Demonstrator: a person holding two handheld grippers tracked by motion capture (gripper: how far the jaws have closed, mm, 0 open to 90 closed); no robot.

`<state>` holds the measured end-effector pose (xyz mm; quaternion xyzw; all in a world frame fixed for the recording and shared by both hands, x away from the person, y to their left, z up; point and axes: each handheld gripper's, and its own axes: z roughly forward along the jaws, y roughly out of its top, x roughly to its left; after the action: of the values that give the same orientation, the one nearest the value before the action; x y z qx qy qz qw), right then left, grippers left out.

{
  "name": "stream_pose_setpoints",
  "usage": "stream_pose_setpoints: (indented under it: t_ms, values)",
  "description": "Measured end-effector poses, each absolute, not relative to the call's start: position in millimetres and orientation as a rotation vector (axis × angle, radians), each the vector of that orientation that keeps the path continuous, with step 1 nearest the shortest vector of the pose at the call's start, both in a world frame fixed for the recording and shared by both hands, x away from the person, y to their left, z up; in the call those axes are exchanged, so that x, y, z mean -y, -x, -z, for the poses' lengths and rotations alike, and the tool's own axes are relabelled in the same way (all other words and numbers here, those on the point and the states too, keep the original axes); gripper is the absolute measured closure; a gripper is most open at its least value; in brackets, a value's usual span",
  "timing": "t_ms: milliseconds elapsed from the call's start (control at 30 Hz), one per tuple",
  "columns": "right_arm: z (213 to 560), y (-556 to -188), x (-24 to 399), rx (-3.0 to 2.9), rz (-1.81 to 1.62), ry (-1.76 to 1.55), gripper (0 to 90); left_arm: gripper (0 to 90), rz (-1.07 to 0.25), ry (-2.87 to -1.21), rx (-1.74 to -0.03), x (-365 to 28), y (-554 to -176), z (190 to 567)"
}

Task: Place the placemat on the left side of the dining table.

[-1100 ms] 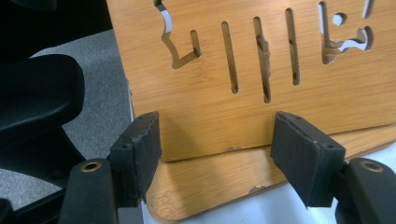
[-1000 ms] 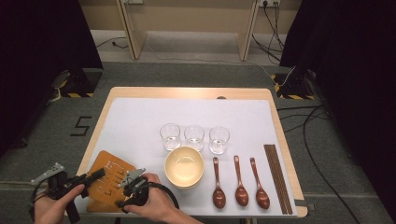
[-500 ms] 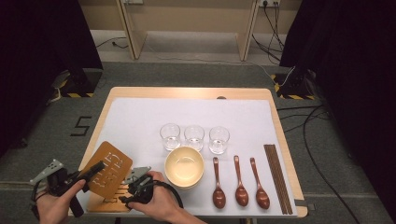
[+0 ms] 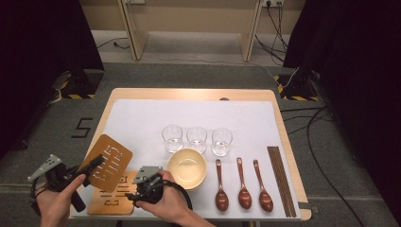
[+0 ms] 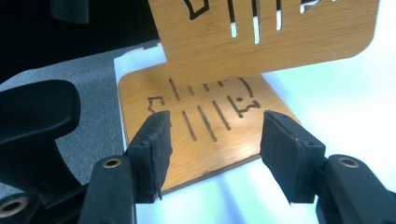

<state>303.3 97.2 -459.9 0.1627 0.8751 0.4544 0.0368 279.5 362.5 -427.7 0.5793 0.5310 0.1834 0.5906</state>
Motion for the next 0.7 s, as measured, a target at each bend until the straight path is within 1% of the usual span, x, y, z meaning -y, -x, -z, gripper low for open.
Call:
stream_pose_setpoints:
  t_ms: [367,700]
  values:
    - [446,-297,-86,-2.646,-1.447,-0.487,44.5,85.8,-0.449,-1.337,-1.237,-364,-289,422]
    - [429,-300,-73,-2.58,-1.49,-0.494,44.6,85.8,-0.467,-1.34,-1.24,-364,-300,419]
